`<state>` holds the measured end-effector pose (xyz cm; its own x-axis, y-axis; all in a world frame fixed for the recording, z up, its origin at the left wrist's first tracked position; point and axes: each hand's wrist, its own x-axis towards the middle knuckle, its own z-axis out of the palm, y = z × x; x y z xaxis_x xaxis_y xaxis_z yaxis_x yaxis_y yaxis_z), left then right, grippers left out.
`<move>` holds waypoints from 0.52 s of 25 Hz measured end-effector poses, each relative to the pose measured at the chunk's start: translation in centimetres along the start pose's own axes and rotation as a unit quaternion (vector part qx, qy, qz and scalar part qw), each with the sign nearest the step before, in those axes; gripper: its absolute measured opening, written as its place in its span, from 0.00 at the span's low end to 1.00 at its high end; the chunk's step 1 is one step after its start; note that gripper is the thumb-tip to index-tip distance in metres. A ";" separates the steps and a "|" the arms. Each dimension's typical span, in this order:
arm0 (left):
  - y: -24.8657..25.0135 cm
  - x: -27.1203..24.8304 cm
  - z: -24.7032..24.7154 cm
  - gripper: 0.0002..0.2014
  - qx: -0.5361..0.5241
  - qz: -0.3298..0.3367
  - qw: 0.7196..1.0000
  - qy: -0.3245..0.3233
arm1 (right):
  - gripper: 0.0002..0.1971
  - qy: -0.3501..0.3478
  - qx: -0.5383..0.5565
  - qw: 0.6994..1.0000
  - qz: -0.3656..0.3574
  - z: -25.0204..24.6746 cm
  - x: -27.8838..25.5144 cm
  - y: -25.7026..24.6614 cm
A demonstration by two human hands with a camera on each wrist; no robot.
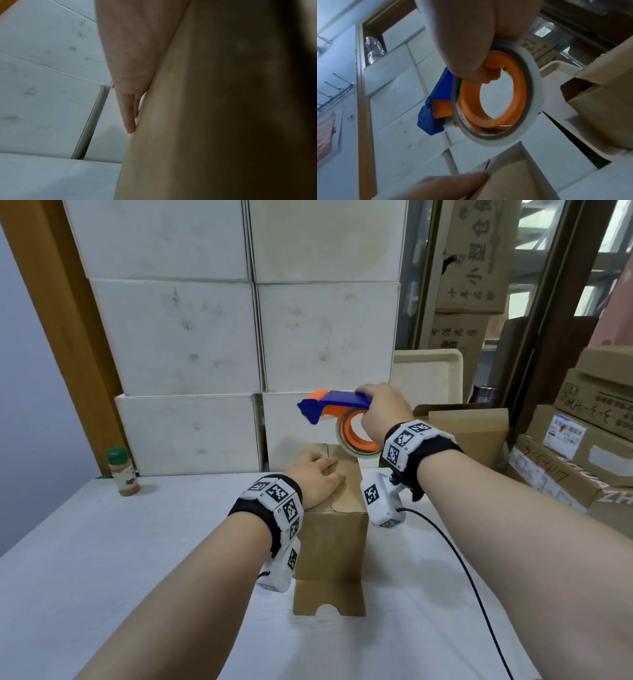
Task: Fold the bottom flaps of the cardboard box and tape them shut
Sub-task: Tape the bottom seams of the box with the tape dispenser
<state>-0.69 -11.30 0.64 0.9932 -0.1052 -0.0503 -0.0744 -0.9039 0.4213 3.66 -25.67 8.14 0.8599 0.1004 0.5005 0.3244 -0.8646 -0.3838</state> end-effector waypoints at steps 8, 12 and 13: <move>0.1 0.0 0.2 0.28 0.007 0.012 1.000 0.007 | 0.28 -0.090 -0.032 0.994 -0.050 1.1 1.0 -0.6; 0.0 0.1 0.1 0.27 -0.003 0.021 1.000 0.001 | 0.29 -0.105 -0.048 0.992 -0.057 1.1 1.3 -0.7; -0.1 0.1 0.1 0.27 -0.013 0.020 1.000 -0.004 | 0.29 -0.108 -0.054 0.991 -0.063 1.1 1.3 -0.8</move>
<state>-0.55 -11.30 0.54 0.9887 -0.1442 -0.0412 -0.1110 -0.8883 0.4457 4.95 -24.33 8.28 0.8836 0.3034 0.3566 0.3998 -0.8852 -0.2377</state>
